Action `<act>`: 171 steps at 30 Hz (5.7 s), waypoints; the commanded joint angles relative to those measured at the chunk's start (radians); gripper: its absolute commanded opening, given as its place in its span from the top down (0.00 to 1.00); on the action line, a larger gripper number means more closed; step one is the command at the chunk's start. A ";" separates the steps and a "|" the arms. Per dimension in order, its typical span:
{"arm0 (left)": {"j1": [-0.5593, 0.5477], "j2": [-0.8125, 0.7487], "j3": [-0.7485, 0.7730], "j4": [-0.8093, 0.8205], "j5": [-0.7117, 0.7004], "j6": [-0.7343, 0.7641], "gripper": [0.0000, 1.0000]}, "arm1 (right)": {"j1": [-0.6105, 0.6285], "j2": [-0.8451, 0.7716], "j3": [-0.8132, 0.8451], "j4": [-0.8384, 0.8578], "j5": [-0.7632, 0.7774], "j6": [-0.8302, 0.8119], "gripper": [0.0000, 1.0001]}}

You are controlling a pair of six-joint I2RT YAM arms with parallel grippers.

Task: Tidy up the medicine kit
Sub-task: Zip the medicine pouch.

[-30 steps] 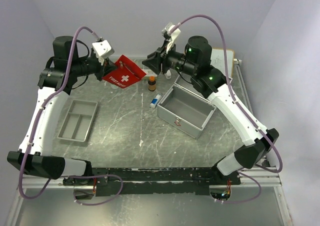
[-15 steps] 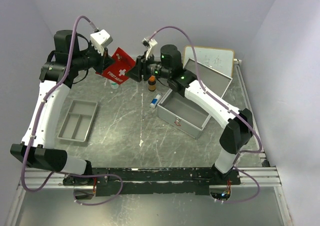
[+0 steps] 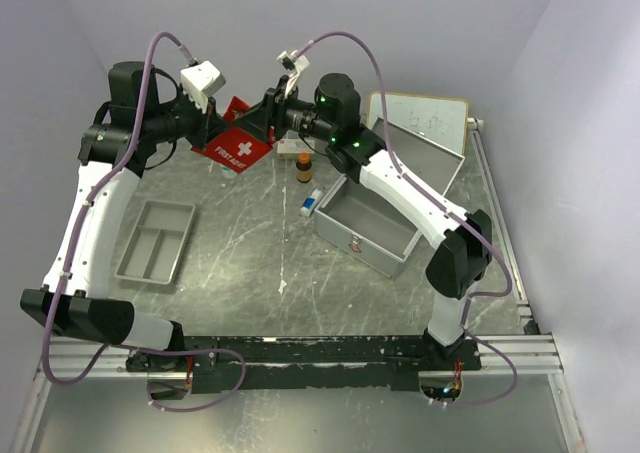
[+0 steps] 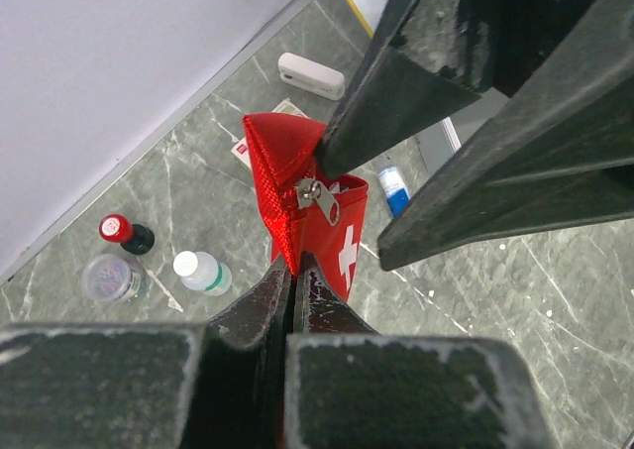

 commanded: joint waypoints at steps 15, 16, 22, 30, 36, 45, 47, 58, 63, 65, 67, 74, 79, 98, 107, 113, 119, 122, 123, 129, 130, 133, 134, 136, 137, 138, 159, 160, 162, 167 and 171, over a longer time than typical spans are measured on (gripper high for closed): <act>0.004 -0.041 0.008 -0.016 0.067 0.034 0.93 | -0.010 0.020 0.008 0.039 -0.004 -0.003 0.74; 0.003 -0.043 0.005 -0.018 0.068 0.036 0.93 | -0.012 0.021 0.010 0.040 -0.004 -0.002 0.78; 0.003 -0.052 -0.004 -0.039 0.085 0.054 0.93 | -0.015 0.016 -0.002 0.060 -0.010 0.010 0.95; 0.003 -0.061 -0.017 -0.059 0.088 0.077 0.93 | -0.017 0.001 -0.021 0.064 -0.040 0.016 0.89; 0.003 -0.059 -0.019 -0.070 0.093 0.086 0.93 | -0.018 -0.013 -0.034 0.062 -0.047 0.019 0.73; 0.003 -0.060 -0.022 -0.088 0.100 0.102 0.93 | -0.020 -0.007 -0.034 0.082 -0.056 0.028 0.94; 0.004 -0.061 -0.028 -0.088 0.100 0.106 0.93 | -0.020 -0.007 -0.030 0.078 -0.059 0.027 1.00; 0.003 -0.051 -0.019 -0.107 0.129 0.129 0.93 | -0.025 0.002 -0.027 0.074 -0.091 0.035 0.66; 0.003 -0.049 -0.022 -0.127 0.127 0.157 0.93 | -0.026 0.017 0.000 0.056 -0.115 0.029 0.69; 0.004 -0.047 -0.025 -0.135 0.130 0.168 0.93 | -0.026 0.017 0.001 0.059 -0.125 0.030 0.69; 0.003 -0.047 -0.028 -0.140 0.136 0.173 0.93 | -0.026 0.020 0.007 0.057 -0.139 0.031 0.69; 0.003 -0.038 -0.019 -0.155 0.141 0.186 0.93 | -0.026 0.043 0.027 0.045 -0.185 0.039 0.85; 0.003 -0.038 -0.017 -0.154 0.140 0.188 0.93 | -0.026 0.045 0.024 0.048 -0.200 0.043 1.00; 0.004 -0.038 0.002 -0.167 0.158 0.186 0.93 | -0.027 0.043 -0.003 -0.001 -0.193 0.021 0.64; 0.003 -0.048 0.008 -0.182 0.180 0.206 0.93 | -0.028 0.056 -0.001 -0.036 -0.185 0.005 0.64; 0.003 -0.049 0.011 -0.194 0.197 0.212 0.93 | -0.027 0.048 -0.003 -0.030 -0.168 -0.005 0.70; 0.003 -0.044 0.010 -0.199 0.198 0.217 0.93 | -0.028 0.031 -0.012 -0.036 -0.148 -0.028 0.99; 0.003 -0.040 0.006 -0.200 0.198 0.220 0.93 | -0.029 0.018 -0.018 -0.042 -0.137 -0.038 1.00; 0.003 -0.039 0.005 -0.201 0.198 0.221 0.93 | -0.029 0.015 -0.022 -0.046 -0.134 -0.041 1.00; 0.003 -0.035 -0.004 -0.213 0.197 0.236 0.93 | -0.038 -0.012 -0.035 -0.075 -0.127 -0.068 1.00; 0.003 -0.036 -0.006 -0.214 0.195 0.238 0.93 | -0.040 -0.017 -0.037 -0.086 -0.127 -0.077 1.00; 0.003 -0.039 -0.008 -0.214 0.188 0.243 0.93 | -0.041 -0.036 -0.060 -0.115 -0.125 -0.109 1.00; 0.003 -0.040 -0.007 -0.214 0.187 0.244 0.93 | -0.044 -0.044 -0.073 -0.127 -0.123 -0.117 1.00; 0.003 -0.040 0.001 -0.215 0.185 0.243 0.93 | -0.046 -0.056 -0.102 -0.154 -0.119 -0.133 1.00; 0.003 -0.039 0.006 -0.215 0.184 0.243 0.93 | -0.048 -0.064 -0.116 -0.166 -0.118 -0.142 1.00; 0.003 -0.040 0.008 -0.218 0.185 0.243 0.93 | -0.049 -0.071 -0.134 -0.172 -0.116 -0.150 1.00; 0.003 -0.051 0.035 -0.235 0.186 0.238 0.93 | -0.056 -0.084 -0.250 -0.279 -0.016 -0.205 1.00; 0.003 -0.052 0.035 -0.234 0.186 0.236 0.93 | -0.057 -0.085 -0.254 -0.283 -0.011 -0.206 1.00; 0.004 -0.054 0.035 -0.232 0.186 0.234 0.93 | -0.057 -0.092 -0.276 -0.285 -0.003 -0.209 1.00; 0.003 -0.051 0.038 -0.231 0.184 0.233 0.93 | -0.057 -0.104 -0.328 -0.285 0.019 -0.208 1.00; 0.004 -0.053 0.047 -0.229 0.186 0.226 0.93 | -0.058 -0.110 -0.385 -0.281 0.057 -0.210 1.00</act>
